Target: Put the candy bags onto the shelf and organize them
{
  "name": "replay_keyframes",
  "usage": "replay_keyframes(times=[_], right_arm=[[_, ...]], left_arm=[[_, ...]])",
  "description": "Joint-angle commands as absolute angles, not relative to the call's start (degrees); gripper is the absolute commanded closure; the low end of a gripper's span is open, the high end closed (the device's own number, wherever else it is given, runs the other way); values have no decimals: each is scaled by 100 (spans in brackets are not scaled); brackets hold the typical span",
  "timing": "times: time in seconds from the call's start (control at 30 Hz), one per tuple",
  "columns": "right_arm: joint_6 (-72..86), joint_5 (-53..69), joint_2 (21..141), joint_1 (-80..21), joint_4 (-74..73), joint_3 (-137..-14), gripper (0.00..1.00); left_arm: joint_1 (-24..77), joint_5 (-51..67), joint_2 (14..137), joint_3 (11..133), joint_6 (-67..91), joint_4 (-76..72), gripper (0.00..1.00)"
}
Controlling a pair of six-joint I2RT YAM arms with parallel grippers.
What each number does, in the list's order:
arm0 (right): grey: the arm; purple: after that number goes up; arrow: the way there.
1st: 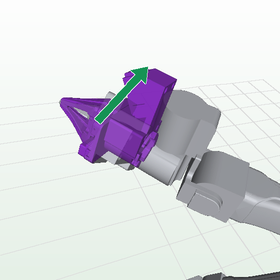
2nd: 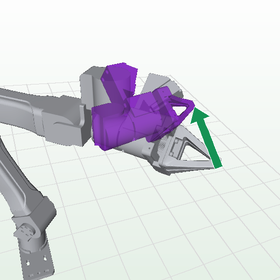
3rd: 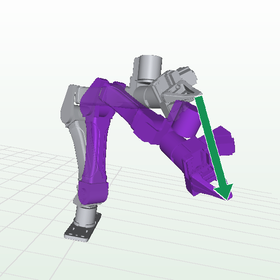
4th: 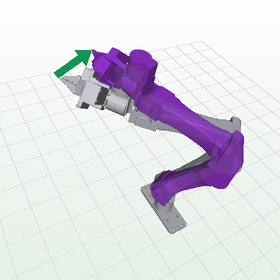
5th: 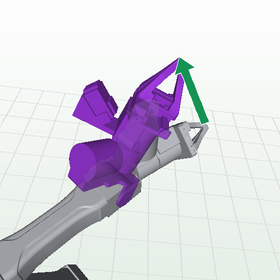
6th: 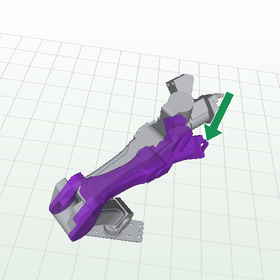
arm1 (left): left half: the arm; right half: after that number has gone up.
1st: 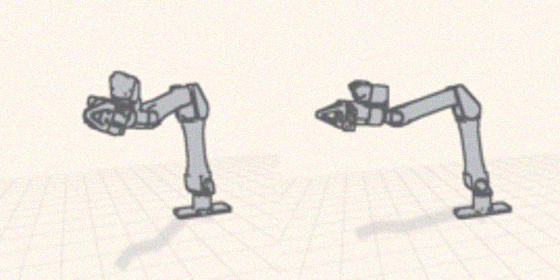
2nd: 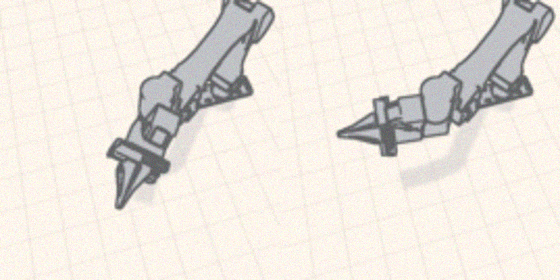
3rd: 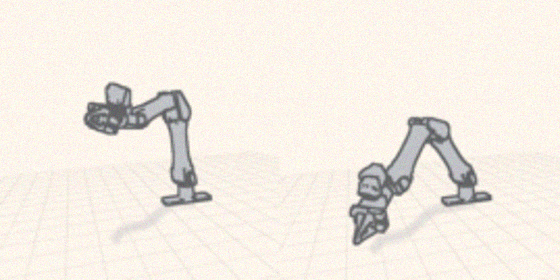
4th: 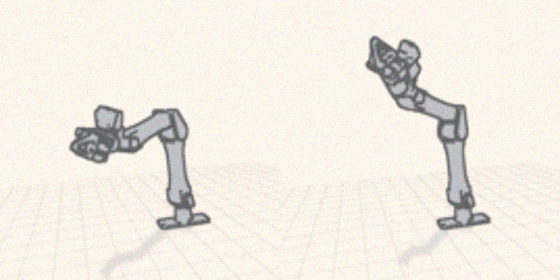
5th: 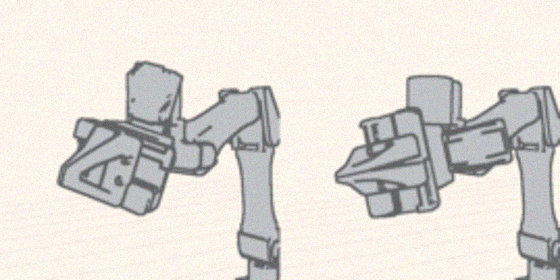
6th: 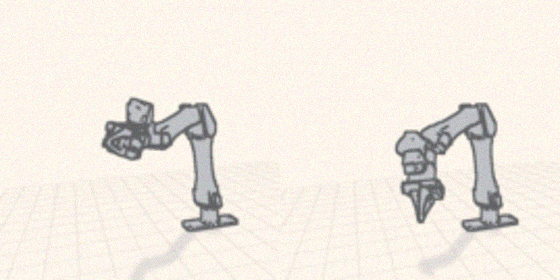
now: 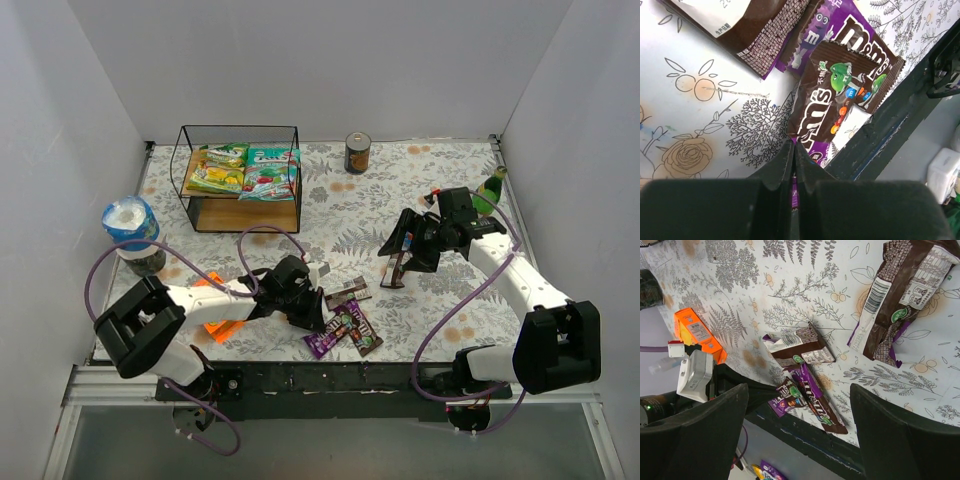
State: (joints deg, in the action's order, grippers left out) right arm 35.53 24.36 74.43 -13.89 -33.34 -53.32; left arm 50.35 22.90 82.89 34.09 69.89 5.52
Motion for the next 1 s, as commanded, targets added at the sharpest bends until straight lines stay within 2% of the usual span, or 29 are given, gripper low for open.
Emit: replay_keyframes(times=[0.0, 0.47, 0.73, 0.97], right_arm=[[3489, 2470, 7277, -1362, -3305, -5247, 11], [3542, 2487, 7339, -1362, -3191, -5300, 11], [3551, 2540, 7418, -1371, -3129, -5335, 11], [3498, 2531, 7488, -1362, -3164, -5414, 12]], left_arm=[[5062, 1952, 7876, 3322, 6996, 703, 100], [4843, 581, 6153, 3103, 7497, 1511, 100], [3535, 956, 5590, 2638, 8050, 1091, 100], [2585, 1292, 5906, 2434, 8595, 28, 100]])
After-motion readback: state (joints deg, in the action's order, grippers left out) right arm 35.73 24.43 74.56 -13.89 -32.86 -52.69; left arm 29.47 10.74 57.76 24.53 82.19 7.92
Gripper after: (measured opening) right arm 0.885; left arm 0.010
